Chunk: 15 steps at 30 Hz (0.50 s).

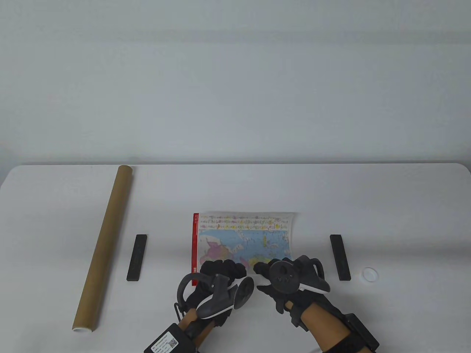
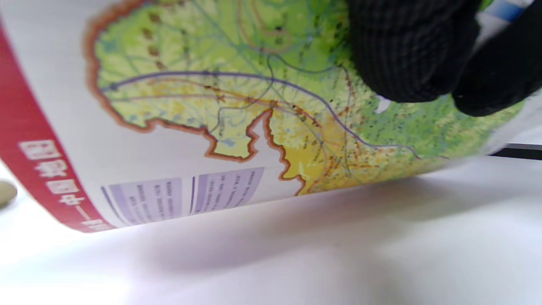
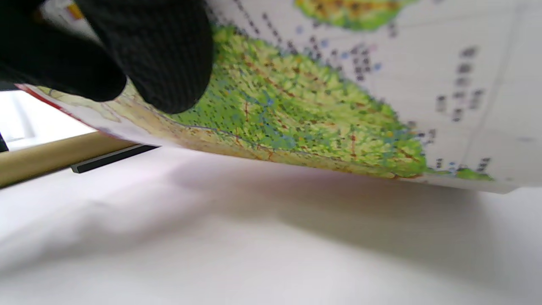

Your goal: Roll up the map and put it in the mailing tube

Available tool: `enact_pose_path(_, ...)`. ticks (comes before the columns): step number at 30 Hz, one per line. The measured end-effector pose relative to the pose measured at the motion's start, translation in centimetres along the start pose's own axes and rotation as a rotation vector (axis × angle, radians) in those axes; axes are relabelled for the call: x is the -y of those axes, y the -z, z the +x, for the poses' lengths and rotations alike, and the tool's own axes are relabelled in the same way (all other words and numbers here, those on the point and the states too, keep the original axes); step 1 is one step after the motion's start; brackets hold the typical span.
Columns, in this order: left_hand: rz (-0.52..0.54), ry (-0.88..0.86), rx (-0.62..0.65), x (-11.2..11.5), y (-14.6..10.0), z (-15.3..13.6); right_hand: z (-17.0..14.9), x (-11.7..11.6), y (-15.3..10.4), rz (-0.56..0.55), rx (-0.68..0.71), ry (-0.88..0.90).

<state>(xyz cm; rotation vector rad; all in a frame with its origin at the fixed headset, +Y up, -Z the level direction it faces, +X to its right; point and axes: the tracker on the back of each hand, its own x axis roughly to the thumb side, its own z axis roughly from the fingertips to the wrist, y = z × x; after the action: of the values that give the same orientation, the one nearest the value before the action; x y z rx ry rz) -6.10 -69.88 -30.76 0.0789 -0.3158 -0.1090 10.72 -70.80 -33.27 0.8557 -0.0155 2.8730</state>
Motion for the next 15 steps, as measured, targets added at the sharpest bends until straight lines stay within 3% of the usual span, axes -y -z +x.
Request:
enact_pose_path(11,-0.282,-0.444,-0.07,1.1,1.2,-2.8,2.7,1.1,-1.0,-0.168,0.096,-0.319)
enact_pose_path(15,-0.219,-0.356,-0.061,1.0,0.9,-2.3,2.5,0.7,-0.6,-0.129,0.069,-0.284)
